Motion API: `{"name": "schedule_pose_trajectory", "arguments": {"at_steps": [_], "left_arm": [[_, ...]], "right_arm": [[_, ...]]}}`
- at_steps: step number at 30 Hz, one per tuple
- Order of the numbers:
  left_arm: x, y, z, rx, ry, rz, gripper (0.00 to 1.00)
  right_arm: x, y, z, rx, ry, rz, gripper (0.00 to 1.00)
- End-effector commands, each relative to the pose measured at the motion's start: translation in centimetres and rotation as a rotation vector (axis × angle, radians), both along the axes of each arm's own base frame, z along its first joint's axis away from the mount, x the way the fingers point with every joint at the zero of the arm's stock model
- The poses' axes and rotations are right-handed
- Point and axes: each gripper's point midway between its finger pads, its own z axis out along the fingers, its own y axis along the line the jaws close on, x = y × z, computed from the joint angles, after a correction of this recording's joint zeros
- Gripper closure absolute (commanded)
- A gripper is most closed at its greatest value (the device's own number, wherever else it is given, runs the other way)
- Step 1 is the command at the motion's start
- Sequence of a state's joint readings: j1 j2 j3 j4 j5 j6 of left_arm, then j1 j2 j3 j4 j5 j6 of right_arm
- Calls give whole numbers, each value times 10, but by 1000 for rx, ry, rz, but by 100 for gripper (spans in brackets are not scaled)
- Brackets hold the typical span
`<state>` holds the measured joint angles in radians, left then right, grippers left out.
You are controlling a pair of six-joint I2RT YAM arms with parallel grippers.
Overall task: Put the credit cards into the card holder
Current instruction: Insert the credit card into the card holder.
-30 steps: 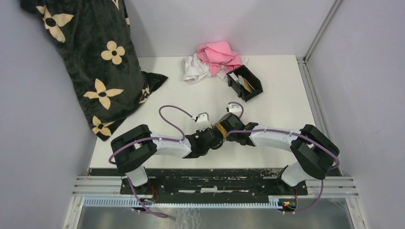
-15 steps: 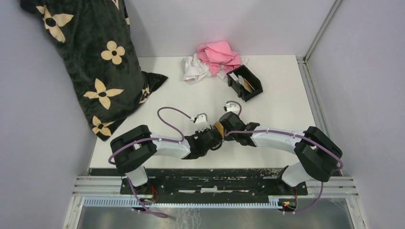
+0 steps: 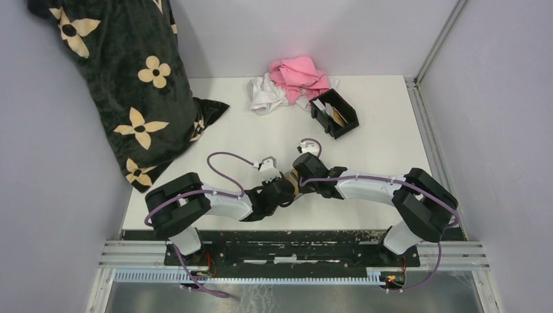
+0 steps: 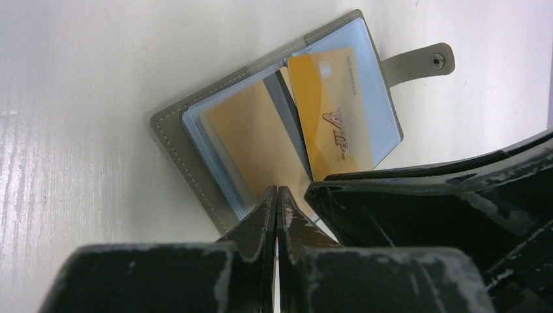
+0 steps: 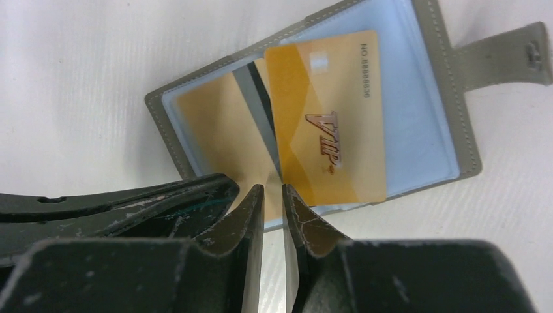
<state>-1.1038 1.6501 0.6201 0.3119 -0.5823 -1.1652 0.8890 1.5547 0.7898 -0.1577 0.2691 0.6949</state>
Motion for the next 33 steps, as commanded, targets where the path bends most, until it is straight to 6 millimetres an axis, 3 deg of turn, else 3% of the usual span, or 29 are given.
{"name": "schedule_pose_trajectory", "arguments": {"at_steps": [1, 7, 17, 33], "left_arm": [[-14, 24, -29, 76, 79, -6, 97], [-13, 27, -32, 71, 87, 1, 97], [-12, 33, -37, 72, 107, 21, 97], [-12, 32, -42, 82, 124, 22, 97]], "right_arm": [[12, 26, 17, 68, -38, 8, 78], [12, 27, 10, 36, -26, 3, 79], [9, 2, 0, -67, -21, -46, 81], [13, -26, 5, -182, -72, -85, 82]]}}
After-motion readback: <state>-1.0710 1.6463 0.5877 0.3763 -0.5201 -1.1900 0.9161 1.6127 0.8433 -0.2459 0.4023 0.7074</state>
